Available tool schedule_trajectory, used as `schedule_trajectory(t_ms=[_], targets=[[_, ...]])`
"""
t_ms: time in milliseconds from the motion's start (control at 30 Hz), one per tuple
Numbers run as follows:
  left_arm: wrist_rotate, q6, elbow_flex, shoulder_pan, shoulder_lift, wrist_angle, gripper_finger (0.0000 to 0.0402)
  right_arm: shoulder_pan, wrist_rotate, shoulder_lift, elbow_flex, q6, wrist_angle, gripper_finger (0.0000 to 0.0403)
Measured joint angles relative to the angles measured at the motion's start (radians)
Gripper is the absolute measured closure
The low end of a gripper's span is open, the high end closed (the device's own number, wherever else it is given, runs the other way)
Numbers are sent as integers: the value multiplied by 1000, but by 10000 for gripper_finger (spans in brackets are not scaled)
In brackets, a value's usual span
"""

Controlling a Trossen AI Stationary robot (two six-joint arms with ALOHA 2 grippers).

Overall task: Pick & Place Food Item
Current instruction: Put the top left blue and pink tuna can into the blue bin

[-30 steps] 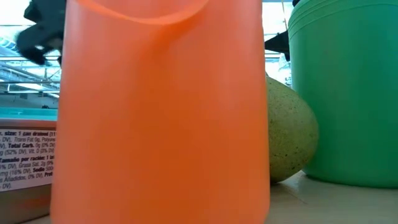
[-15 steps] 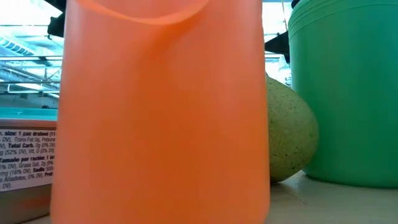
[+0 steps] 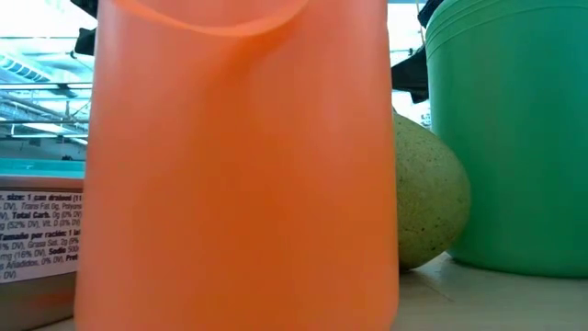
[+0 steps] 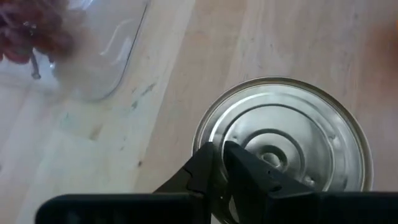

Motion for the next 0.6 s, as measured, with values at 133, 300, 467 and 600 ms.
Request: schedule_trajectory(t_ms=[133, 300, 467, 600], targets=[[-24, 37, -7, -20, -63, 25, 350, 0, -1, 25, 0, 36, 28, 402], [-79, 89, -3, -40, -198, 16, 350, -33, -57, 55, 57, 78, -63, 402], [-144, 111, -32, -82, -345, 10, 350, -27, -75, 98, 248, 21, -275, 403], [-213, 99, -100, -127, -466, 12, 350, -26, -75, 157, 426, -36, -449, 403]])
